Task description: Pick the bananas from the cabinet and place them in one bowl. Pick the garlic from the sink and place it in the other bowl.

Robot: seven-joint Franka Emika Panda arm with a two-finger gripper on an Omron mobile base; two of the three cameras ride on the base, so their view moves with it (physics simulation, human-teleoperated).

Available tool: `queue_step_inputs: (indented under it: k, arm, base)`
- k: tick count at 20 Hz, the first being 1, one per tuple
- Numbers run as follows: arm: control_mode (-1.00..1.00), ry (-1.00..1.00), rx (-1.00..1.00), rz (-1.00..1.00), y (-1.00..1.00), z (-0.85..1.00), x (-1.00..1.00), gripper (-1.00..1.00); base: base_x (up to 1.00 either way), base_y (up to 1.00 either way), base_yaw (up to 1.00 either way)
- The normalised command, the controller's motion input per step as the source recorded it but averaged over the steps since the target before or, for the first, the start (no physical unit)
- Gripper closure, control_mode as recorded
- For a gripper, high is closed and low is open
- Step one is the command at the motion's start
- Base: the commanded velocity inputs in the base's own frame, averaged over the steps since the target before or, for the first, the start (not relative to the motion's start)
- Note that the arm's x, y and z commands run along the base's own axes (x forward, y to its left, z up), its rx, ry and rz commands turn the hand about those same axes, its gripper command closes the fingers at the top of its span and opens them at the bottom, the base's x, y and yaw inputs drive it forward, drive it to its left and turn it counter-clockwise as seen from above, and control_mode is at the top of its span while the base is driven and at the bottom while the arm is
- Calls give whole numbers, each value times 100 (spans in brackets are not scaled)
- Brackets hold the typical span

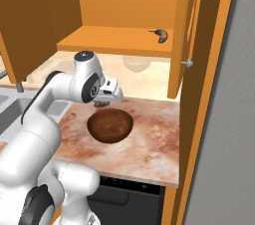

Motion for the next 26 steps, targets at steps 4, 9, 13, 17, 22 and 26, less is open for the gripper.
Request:
queue_step_inputs:
  k: [4, 9, 13, 17, 22, 26]
  arm:
    - [-100, 0, 0, 0, 0, -40, 0, 100]
    - [-100, 0, 0, 0, 0, -33, 4, 100]
    - [-100, 0, 0, 0, 0, -31, 12, 100]
    - [-100, 0, 0, 0, 0, -28, 13, 100]
    - [-100, 0, 0, 0, 0, -28, 2, 100]
    - [-100, 0, 0, 0, 0, -22, 0, 100]
  base:
    - [0, 0, 0]
    - [0, 0, 0]
    - [0, 0, 0]
    - [0, 0, 0]
    - [0, 0, 0]
    - [0, 0, 0]
